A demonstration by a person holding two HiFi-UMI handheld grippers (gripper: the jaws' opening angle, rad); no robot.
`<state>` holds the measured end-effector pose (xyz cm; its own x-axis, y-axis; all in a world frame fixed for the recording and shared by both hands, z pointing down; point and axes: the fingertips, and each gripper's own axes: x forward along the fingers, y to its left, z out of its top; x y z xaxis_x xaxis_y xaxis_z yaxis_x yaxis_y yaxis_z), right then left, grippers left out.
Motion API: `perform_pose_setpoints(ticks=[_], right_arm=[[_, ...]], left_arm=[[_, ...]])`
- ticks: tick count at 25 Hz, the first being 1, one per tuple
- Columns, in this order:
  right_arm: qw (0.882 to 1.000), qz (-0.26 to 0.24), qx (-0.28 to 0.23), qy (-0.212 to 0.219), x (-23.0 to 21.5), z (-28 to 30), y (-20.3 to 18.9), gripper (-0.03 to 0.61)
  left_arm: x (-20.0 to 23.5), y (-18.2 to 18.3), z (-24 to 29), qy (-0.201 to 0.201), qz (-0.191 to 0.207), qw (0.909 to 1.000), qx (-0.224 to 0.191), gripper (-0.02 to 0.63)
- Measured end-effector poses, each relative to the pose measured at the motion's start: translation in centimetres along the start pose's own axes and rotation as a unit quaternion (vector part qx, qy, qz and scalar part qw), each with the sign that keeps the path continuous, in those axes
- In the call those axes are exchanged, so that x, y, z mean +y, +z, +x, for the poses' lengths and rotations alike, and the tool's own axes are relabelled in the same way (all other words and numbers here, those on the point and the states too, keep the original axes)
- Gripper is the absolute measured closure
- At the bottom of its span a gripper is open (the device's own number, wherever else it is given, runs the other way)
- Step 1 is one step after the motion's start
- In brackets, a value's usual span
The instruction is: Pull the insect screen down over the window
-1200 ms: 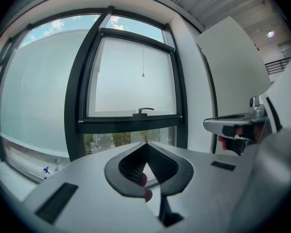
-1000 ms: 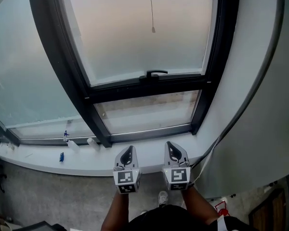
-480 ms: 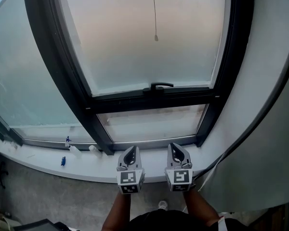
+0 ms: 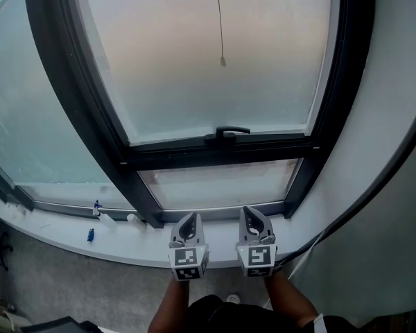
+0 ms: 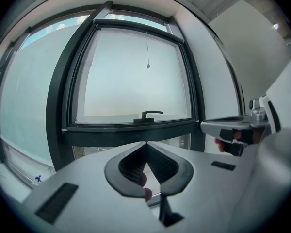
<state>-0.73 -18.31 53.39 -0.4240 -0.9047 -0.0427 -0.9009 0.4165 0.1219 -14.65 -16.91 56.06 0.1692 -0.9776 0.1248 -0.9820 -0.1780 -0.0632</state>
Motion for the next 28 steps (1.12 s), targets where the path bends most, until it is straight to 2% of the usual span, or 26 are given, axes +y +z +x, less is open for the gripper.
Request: perform_pose_setpoints(ticks=[6, 18, 28], right_arm=[[1.000, -0.001, -0.001, -0.006, -1.1, 1.6, -0.9, 0.577], [0.999, -0.011, -0.002, -0.034, -2.7, 7.8, -0.3, 0.575], [0.999, -0.019, -0.008, -0.047, -2.5, 12.3, 0.2, 0.577]], left_arm=[[-0.2, 0.9, 2.2, -0.003, 0.031, 0.9994, -0.015, 0.611], [2.4, 3.1, 8.6, -0.036, 0.020, 0.9985, -0.035, 0.611], [5.4, 4.8, 12.0, -0.042, 0.001, 0.9976, -0.055, 0.611]])
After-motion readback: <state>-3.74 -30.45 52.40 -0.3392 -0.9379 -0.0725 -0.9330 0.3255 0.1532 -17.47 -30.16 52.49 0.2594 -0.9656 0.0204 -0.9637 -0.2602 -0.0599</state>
